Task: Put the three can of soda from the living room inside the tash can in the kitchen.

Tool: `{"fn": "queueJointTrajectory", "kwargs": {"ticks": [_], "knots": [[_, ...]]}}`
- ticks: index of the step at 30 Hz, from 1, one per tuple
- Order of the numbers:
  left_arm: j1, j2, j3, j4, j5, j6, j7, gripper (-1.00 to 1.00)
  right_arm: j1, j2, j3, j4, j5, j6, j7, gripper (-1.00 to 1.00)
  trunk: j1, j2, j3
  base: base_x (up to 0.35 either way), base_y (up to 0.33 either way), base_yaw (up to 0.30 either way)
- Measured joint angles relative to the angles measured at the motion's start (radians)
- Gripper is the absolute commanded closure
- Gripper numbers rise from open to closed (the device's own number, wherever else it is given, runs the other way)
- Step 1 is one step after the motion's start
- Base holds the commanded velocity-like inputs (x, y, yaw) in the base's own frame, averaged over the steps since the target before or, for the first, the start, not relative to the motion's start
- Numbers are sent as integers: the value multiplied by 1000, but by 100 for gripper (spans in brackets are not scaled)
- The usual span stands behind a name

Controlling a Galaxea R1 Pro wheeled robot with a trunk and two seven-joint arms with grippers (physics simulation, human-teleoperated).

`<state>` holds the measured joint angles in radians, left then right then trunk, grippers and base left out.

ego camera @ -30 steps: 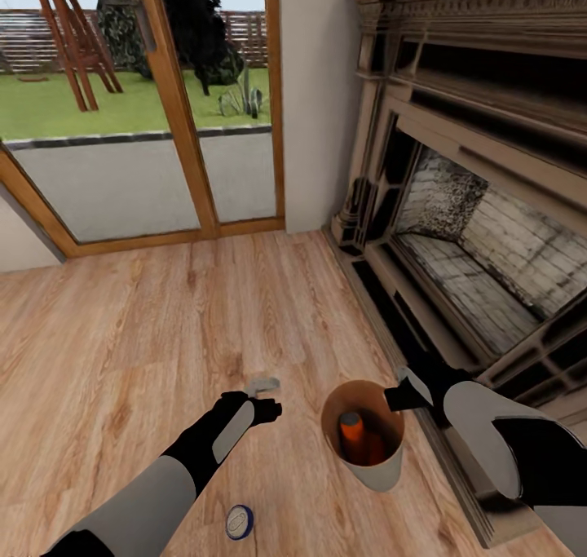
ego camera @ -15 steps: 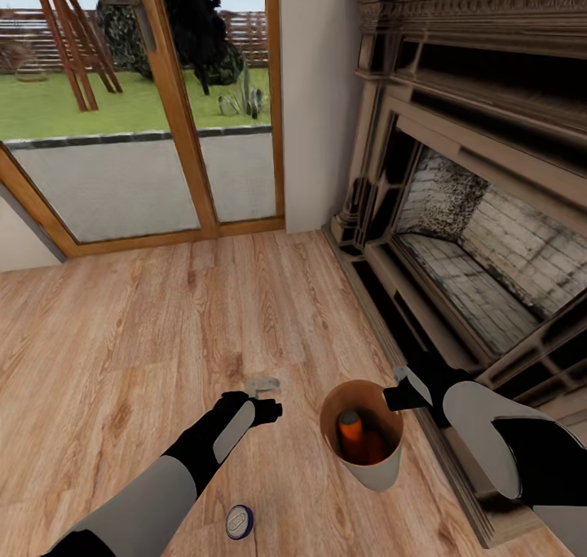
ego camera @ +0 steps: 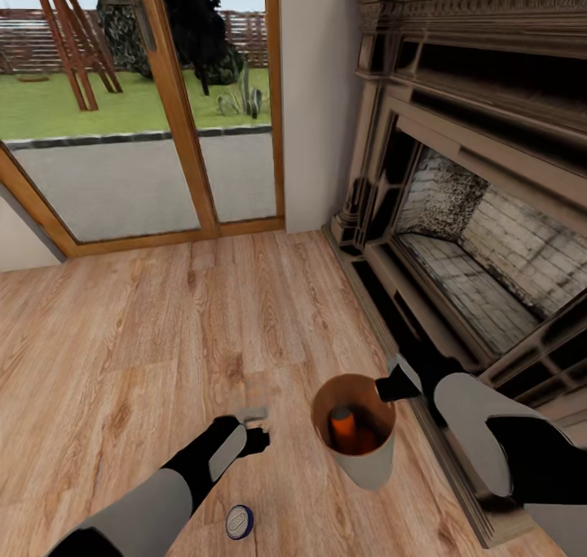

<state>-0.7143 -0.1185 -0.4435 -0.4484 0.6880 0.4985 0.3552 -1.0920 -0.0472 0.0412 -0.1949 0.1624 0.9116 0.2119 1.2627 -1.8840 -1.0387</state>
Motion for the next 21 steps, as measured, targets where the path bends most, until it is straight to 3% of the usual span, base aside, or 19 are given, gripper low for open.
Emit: {"fn": "queueJointTrajectory", "kwargs": {"ticks": [2,5,8,10,14,16,19,21], "knots": [[0,3,2,23,0,-8,-6,-100,-1,18,3,-80,13,77,-12,100,0,0,0,0,0,0],[0,6,3,39,-1,-12,-12,-100,-8,49,-1,-166,15,131,-56,100,0,0,0,0,0,0],[1,8,2,41,-1,-15,-15,-100,-44,67,-6,-192,-7,136,-113,100,0,0,0,0,0,0],[1,8,2,40,-2,-18,-17,-100,-72,71,-8,-204,8,134,-132,100,0,0,0,0,0,0],[1,9,2,44,-3,-59,-52,-100,-175,76,-8,-122,23,136,-158,100,0,0,0,0,0,0],[1,10,2,46,-6,-75,-97,-100,-252,78,-7,-39,6,136,-163,100,0,0,0,0,0,0],[1,9,2,47,-7,-83,-120,-100,-329,78,-17,40,-8,136,-166,100,0,0,0,0,0,0],[1,9,1,48,-8,-87,-128,-100,-381,79,-37,74,6,135,-168,100,0,0,0,0,0,0]]}}
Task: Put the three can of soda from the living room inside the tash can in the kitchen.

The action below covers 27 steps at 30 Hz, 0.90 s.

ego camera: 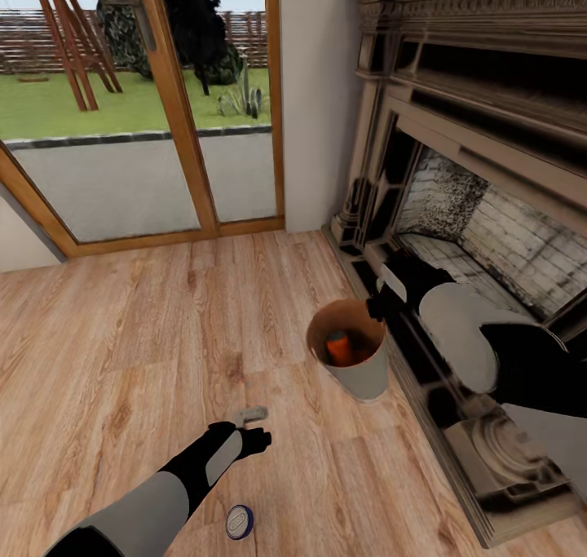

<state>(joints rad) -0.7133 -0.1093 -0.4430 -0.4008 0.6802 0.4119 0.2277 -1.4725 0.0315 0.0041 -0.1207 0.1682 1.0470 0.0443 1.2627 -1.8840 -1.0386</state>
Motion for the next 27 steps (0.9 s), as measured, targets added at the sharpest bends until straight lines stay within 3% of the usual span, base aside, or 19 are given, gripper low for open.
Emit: {"fn": "queueJointTrajectory", "kwargs": {"ticks": [2,9,11,16,27], "knots": [[0,0,-1,0,0,-1,-2,-100,-32,2,-14,23,4,0,-4,100,0,0,0,0,0,0],[0,0,-3,0,-1,-4,-5,-100,-125,87,-36,102,-7,0,-87,100,0,0,0,0,0,0],[0,0,-3,0,-1,-4,-6,-100,-149,99,-61,111,-16,0,-95,100,0,0,0,0,0,0],[0,0,-3,0,-2,-4,-9,-100,-172,108,-117,124,-7,0,-102,100,0,0,0,0,0,0],[0,0,-5,0,-2,-5,-10,-100,-178,108,-137,142,-2,0,-104,100,0,0,0,0,0,0]]}}
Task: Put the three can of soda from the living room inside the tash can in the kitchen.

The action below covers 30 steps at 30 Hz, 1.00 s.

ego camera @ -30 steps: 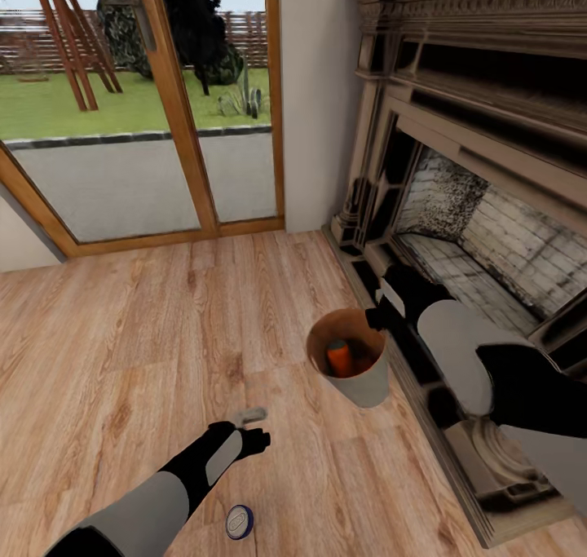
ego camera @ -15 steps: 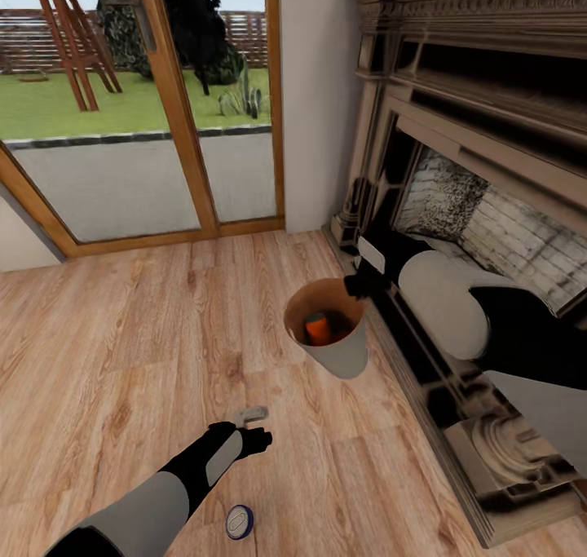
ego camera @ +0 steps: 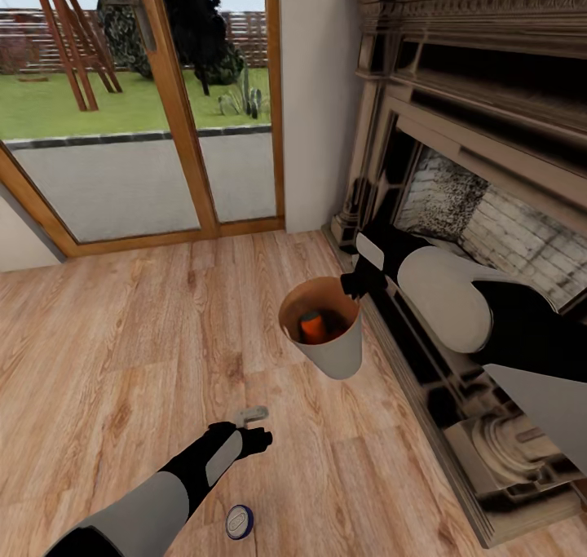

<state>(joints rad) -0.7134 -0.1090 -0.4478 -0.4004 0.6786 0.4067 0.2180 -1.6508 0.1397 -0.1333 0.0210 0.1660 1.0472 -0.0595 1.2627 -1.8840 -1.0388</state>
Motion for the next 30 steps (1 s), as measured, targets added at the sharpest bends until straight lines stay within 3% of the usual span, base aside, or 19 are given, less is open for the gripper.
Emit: {"fn": "queueJointTrajectory", "kwargs": {"ticks": [11,17,20,25,30], "knots": [[0,0,-2,0,-1,-16,0,-100,1,-3,-9,0,5,0,3,100,0,0,0,0,0,0],[-1,0,-2,0,-1,-17,-1,-100,1,-2,-84,-1,-2,0,5,100,19,-35,-16,0,0,0],[0,0,-2,0,-1,-17,-1,-100,1,0,-100,-1,-9,0,5,100,31,-56,-25,0,0,0],[-1,0,-2,1,-1,-17,-2,-100,1,1,-83,-1,13,0,4,100,50,-91,-41,0,0,0],[0,1,-2,2,0,-16,-2,-100,1,1,-86,-3,10,0,5,100,50,-91,-41,0,0,0]]}}
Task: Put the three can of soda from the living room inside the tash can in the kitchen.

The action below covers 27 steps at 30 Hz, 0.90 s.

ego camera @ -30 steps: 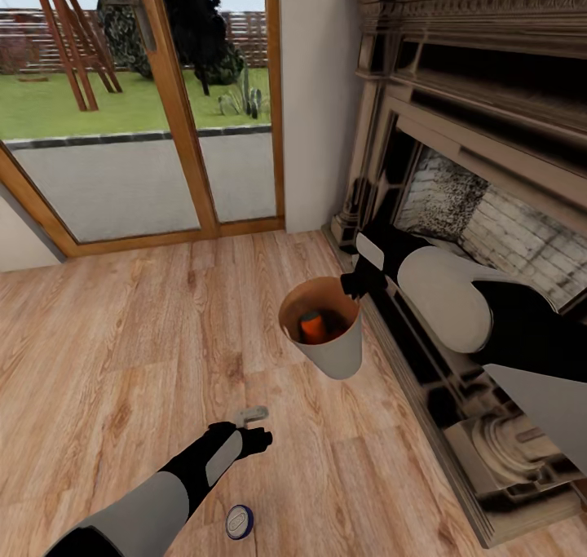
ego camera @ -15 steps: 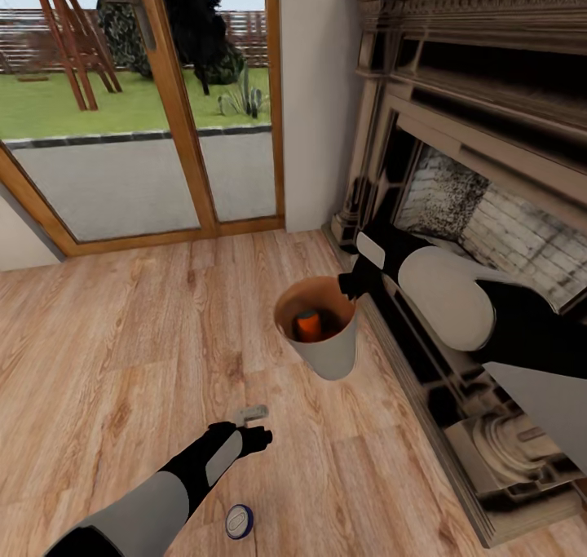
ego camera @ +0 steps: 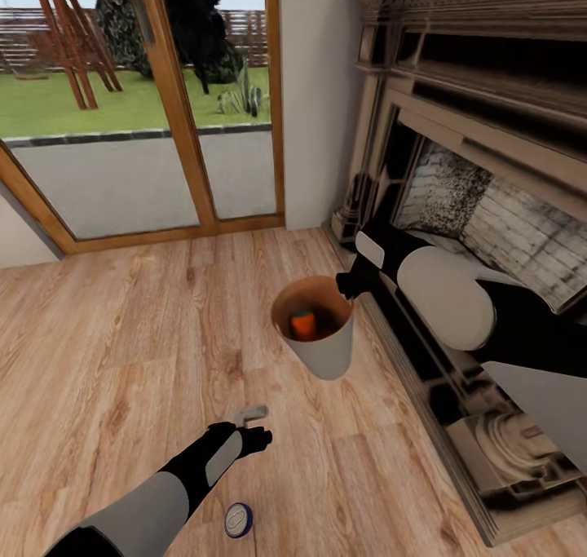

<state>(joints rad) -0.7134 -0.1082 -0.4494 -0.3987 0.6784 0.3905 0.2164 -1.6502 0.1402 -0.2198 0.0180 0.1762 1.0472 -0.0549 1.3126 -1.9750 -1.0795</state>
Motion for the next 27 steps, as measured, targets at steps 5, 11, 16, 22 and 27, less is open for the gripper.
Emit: {"fn": "queueJointTrajectory", "kwargs": {"ticks": [5,11,16,22,27], "knots": [[3,2,1,12,2,-8,-1,-100,0,1,-12,-3,-11,0,-1,100,0,0,0,0,0,0],[4,3,1,44,1,-23,-2,-100,0,0,6,1,7,0,-3,100,0,0,0,0,0,0],[6,12,3,96,0,-62,-3,-100,0,0,1,2,-2,0,-5,100,0,0,0,0,0,0],[6,25,0,129,-2,-115,-2,-100,0,2,4,2,0,0,-7,100,0,0,0,0,0,0],[6,26,-3,153,-3,-141,-2,-100,0,2,7,2,2,0,-8,100,0,0,0,0,0,0]]}}
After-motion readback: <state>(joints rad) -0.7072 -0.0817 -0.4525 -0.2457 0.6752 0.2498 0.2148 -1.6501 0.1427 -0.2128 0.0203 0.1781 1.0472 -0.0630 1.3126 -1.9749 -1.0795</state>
